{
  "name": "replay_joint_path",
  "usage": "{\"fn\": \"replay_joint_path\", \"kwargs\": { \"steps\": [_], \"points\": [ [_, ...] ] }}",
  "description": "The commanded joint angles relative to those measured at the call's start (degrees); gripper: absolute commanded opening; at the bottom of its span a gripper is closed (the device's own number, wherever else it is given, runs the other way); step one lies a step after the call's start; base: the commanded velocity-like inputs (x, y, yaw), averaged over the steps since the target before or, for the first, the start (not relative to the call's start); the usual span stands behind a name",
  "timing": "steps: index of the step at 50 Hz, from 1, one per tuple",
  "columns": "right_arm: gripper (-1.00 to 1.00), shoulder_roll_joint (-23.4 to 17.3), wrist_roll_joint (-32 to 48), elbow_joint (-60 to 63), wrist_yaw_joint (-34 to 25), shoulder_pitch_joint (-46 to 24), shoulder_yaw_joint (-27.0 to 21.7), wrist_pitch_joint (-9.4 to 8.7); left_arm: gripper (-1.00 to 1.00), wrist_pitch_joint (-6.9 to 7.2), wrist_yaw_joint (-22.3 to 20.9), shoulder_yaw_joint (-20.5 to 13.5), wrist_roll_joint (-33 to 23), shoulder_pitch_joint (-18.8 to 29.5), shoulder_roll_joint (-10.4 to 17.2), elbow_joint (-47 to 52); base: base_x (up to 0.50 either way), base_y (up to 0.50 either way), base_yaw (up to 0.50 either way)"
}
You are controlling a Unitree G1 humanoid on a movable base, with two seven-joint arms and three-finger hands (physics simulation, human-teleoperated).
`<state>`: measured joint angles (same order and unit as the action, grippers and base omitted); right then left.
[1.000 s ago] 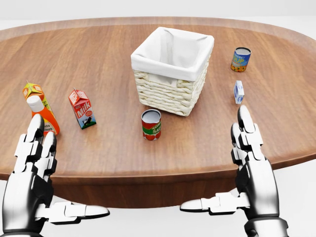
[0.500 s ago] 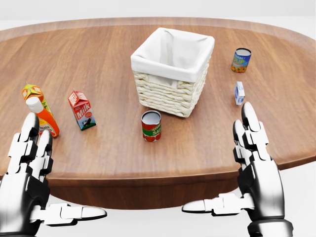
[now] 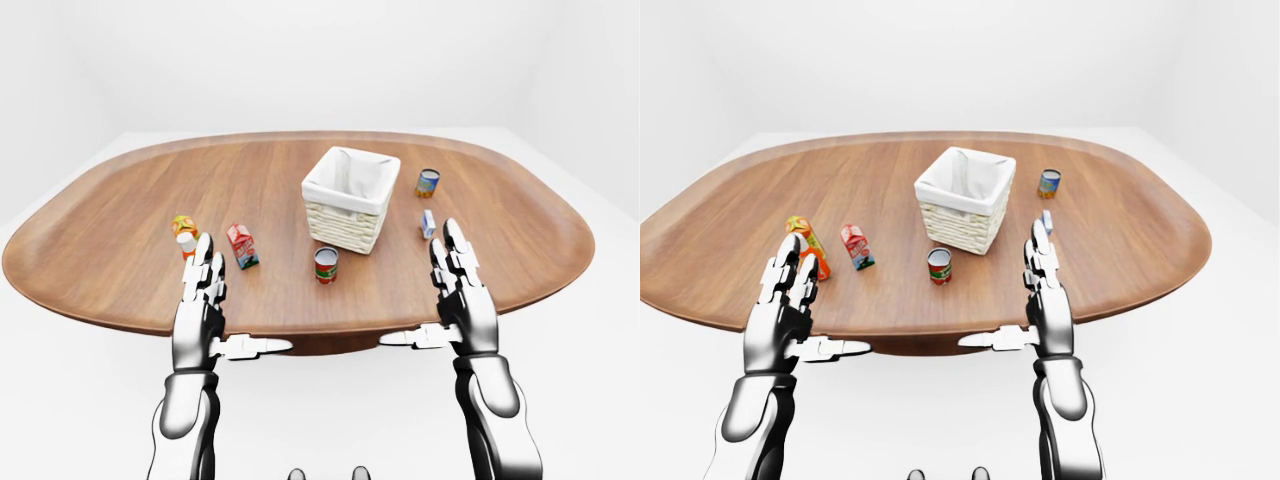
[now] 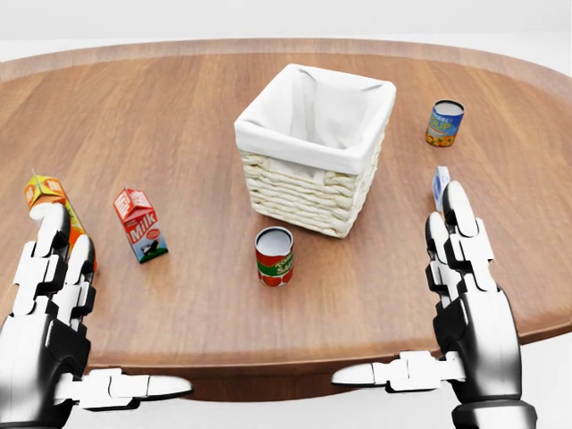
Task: Pick the milk and place it in the basket.
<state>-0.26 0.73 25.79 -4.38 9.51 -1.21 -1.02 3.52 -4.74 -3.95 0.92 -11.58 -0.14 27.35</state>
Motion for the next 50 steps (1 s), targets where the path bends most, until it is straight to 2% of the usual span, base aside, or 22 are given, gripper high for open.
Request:
{"fn": "replay_joint_path", "kwargs": {
  "steps": [1,20,29,50],
  "points": [
    [1.00,0.0,0.0,0.4,-0.1,0.3,0.0,0.29,1.00,-0.25,0.0,0.3,-0.2,-0.2,0.0,0.0,0.25,0.00,0.00],
    [1.00,0.0,0.1,0.8,-0.1,0.2,0.3,-0.22,1.00,-0.10,0.1,0.4,-0.3,-0.1,0.0,0.0,0.25,0.00,0.00],
    [1.00,0.0,0.3,0.6,0.0,0.3,0.4,0.18,1.00,-0.51,0.0,0.5,-0.4,-0.1,0.0,-0.4,0.25,0.00,0.00],
    [1.00,0.0,0.4,0.4,-0.1,0.5,0.5,0.76,1.00,-0.12,-0.1,0.3,0.1,-0.2,0.0,0.0,0.25,0.00,0.00]
  ]
}}
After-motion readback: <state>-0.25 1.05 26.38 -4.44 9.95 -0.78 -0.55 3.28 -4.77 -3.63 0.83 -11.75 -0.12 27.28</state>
